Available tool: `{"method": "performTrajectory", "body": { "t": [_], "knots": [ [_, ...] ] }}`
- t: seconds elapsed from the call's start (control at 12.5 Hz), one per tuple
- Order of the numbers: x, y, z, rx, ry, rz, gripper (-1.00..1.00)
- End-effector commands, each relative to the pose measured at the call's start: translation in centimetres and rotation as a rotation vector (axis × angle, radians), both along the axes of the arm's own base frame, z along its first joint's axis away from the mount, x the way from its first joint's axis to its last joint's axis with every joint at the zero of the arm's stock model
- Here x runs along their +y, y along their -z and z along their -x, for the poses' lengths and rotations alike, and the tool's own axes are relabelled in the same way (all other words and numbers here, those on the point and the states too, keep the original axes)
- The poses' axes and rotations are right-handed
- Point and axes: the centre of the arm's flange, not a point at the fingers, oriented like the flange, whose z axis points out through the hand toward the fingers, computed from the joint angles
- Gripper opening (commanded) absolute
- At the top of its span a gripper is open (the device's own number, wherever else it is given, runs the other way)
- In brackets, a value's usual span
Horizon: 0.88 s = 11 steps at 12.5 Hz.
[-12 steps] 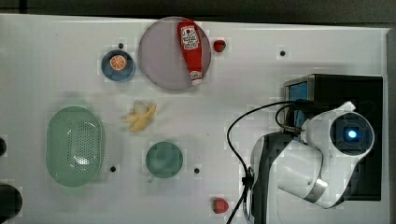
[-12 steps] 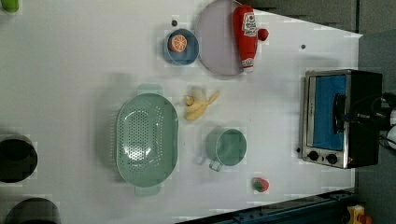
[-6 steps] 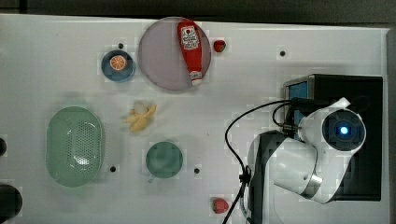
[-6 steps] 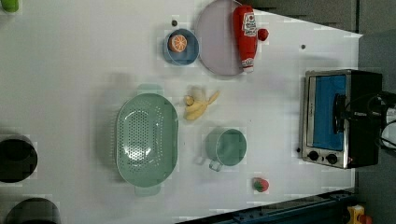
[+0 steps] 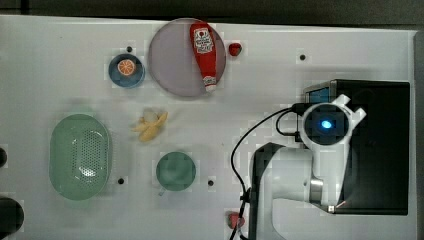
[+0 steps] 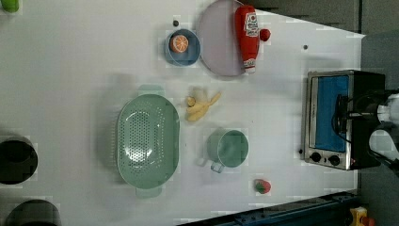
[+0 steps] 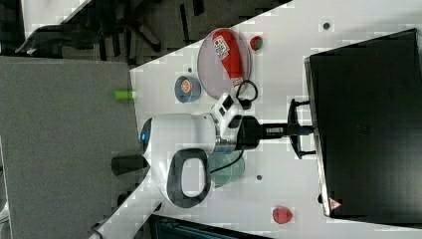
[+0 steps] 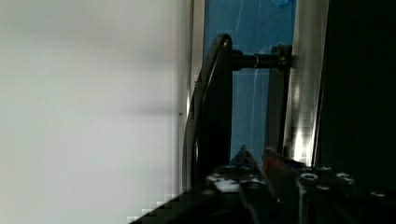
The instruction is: Flap open oven.
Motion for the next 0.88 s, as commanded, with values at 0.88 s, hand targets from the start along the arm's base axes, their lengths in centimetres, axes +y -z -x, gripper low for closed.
{"method": "performTrajectory", "body": {
  "t": [0.88],
  "knots": [
    [14.2, 7.7, -2.0, 0.069, 0.019, 0.277, -0.65]
  ]
}}
